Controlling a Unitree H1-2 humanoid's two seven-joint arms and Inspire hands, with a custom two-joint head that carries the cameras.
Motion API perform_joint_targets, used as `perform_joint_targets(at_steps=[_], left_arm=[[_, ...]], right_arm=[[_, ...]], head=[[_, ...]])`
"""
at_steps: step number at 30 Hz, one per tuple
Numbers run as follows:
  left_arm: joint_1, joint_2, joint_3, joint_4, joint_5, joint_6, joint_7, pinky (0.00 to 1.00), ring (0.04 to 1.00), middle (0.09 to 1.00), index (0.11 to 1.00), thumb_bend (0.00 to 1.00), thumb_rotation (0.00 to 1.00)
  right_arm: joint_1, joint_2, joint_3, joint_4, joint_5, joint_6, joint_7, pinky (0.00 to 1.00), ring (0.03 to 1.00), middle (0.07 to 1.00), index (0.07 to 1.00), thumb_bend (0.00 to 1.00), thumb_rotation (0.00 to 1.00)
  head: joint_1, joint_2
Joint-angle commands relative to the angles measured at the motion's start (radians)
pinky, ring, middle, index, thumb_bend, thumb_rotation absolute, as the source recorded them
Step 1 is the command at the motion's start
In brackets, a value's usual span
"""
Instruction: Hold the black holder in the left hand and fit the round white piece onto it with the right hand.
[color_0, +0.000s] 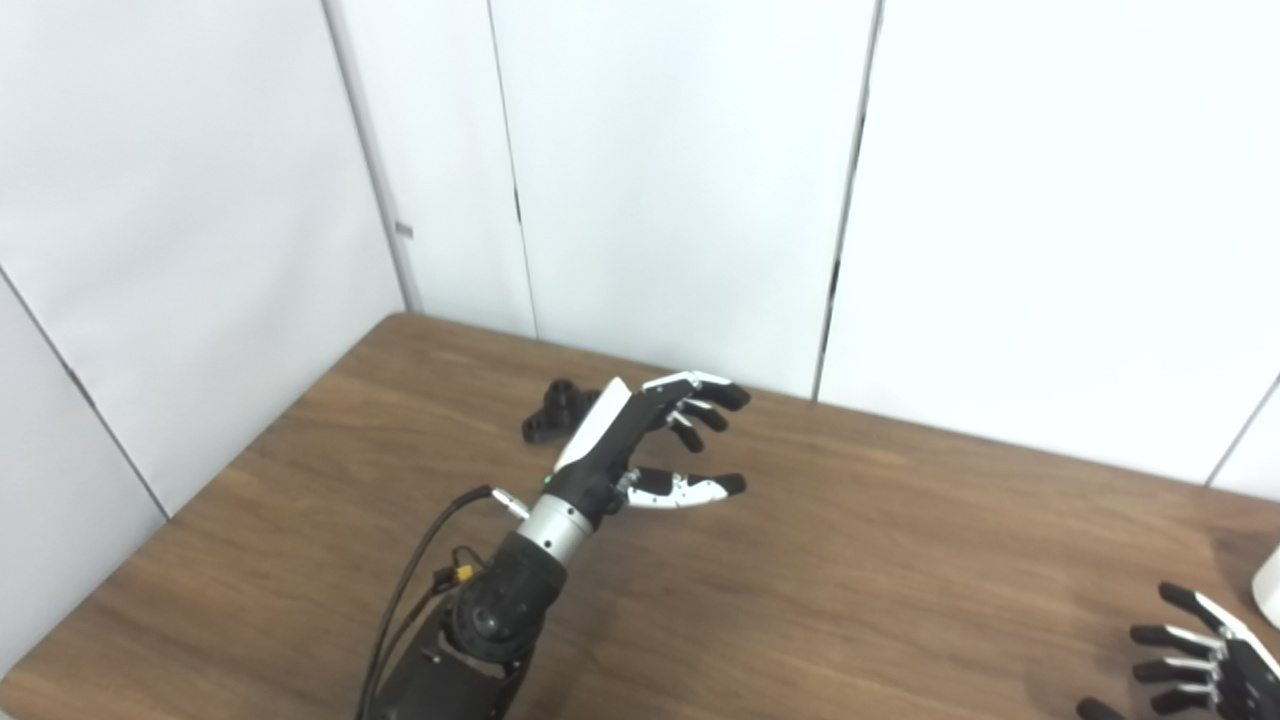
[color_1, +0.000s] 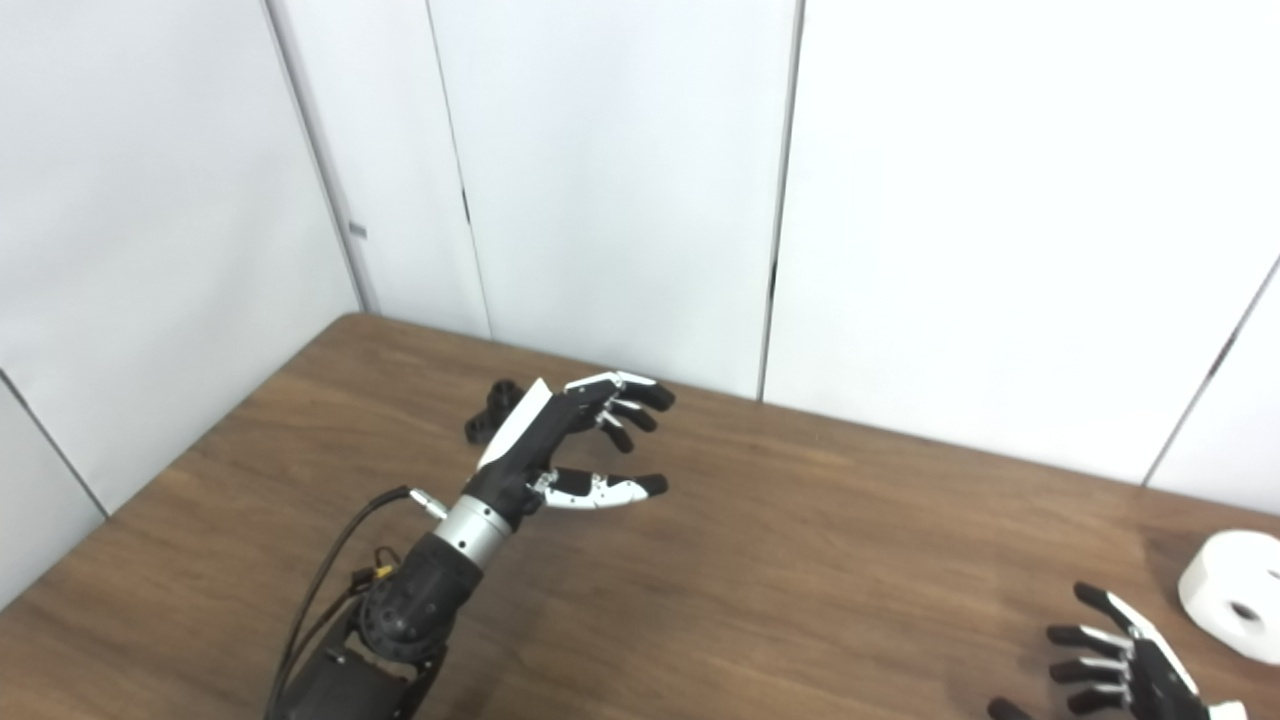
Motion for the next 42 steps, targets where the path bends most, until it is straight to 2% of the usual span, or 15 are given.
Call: perform_joint_targets(at_steps=[1, 7, 10, 15, 17, 20, 23, 30, 32, 34, 37, 42], left_arm=[[-0.050, 0.027, 0.031, -0.046, 0.006, 0.018, 0.023, 0.54, 0.688, 0.734, 0.688, 0.77, 0.00], [-0.082, 0.054, 0.084, -0.083, 0.086, 0.096, 0.069, 0.59, 0.727, 0.755, 0.697, 0.79, 0.00], [-0.094, 0.085, 0.088, -0.086, 0.141, 0.107, 0.082, 0.68, 0.758, 0.751, 0.690, 0.79, 0.00], [-0.102, 0.113, 0.111, -0.090, 0.172, 0.146, 0.087, 0.70, 0.810, 0.806, 0.674, 0.81, 0.00], [-0.098, 0.129, 0.105, -0.100, 0.239, 0.184, 0.099, 0.71, 0.830, 0.826, 0.680, 0.80, 0.02], [-0.097, 0.149, 0.092, -0.098, 0.351, 0.240, 0.121, 0.69, 0.853, 0.844, 0.680, 0.85, 0.04], [-0.095, 0.160, 0.079, -0.081, 0.437, 0.289, 0.139, 0.71, 0.898, 0.874, 0.677, 0.90, 0.07], [-0.093, 0.172, 0.066, -0.037, 0.528, 0.386, 0.154, 0.84, 0.990, 0.945, 0.697, 0.97, 0.18], [-0.096, 0.173, 0.065, -0.012, 0.544, 0.409, 0.167, 0.85, 0.995, 0.951, 0.699, 0.98, 0.18], [-0.100, 0.174, 0.065, 0.009, 0.557, 0.432, 0.175, 0.92, 1.000, 0.990, 0.713, 1.00, 0.22], [-0.107, 0.179, 0.059, 0.044, 0.576, 0.460, 0.188, 0.96, 1.000, 0.999, 0.725, 1.00, 0.26], [-0.118, 0.201, 0.028, 0.089, 0.604, 0.509, 0.175, 0.98, 1.000, 1.000, 0.749, 1.00, 0.45]], right_arm=[[-0.023, -0.010, -0.006, -0.037, 0.000, -0.009, -0.005, 0.44, 0.559, 0.655, 0.789, 0.56, 0.00], [-0.026, -0.013, -0.006, -0.030, 0.000, -0.016, -0.004, 0.42, 0.546, 0.650, 0.782, 0.56, 0.00], [-0.026, -0.013, -0.006, -0.034, -0.001, -0.012, -0.003, 0.43, 0.552, 0.653, 0.779, 0.56, 0.00], [-0.025, -0.015, -0.006, -0.036, -0.001, -0.014, -0.001, 0.43, 0.556, 0.653, 0.777, 0.56, 0.00], [-0.025, -0.016, -0.006, -0.037, 0.001, -0.014, -0.001, 0.43, 0.559, 0.653, 0.778, 0.56, 0.00], [-0.023, -0.016, -0.007, -0.044, 0.006, -0.006, 0.005, 0.44, 0.564, 0.655, 0.778, 0.56, 0.00], [-0.023, -0.015, -0.009, -0.048, 0.008, -0.002, 0.007, 0.44, 0.560, 0.654, 0.778, 0.56, 0.00], [-0.022, -0.018, -0.013, -0.051, 0.008, -0.002, 0.006, 0.44, 0.561, 0.656, 0.777, 0.56, 0.00], [-0.022, -0.018, -0.013, -0.053, 0.008, -0.003, 0.006, 0.44, 0.561, 0.656, 0.776, 0.56, 0.00], [-0.021, -0.019, -0.014, -0.057, 0.007, 0.002, 0.007, 0.44, 0.562, 0.657, 0.778, 0.56, 0.00], [-0.020, -0.019, -0.014, -0.061, 0.008, 0.008, 0.009, 0.44, 0.562, 0.661, 0.782, 0.56, 0.00], [-0.019, -0.021, -0.017, -0.064, 0.019, 0.005, 0.012, 0.44, 0.563, 0.661, 0.782, 0.56, 0.00]], head=[[-0.001, 0.001], [0.001, 0.002], [0.003, 0.002], [0.006, 0.006], [0.006, 0.006], [0.007, 0.008], [0.009, 0.013], [0.012, 0.019], [0.012, 0.023], [0.011, 0.025], [0.011, 0.025], [0.012, 0.032]])
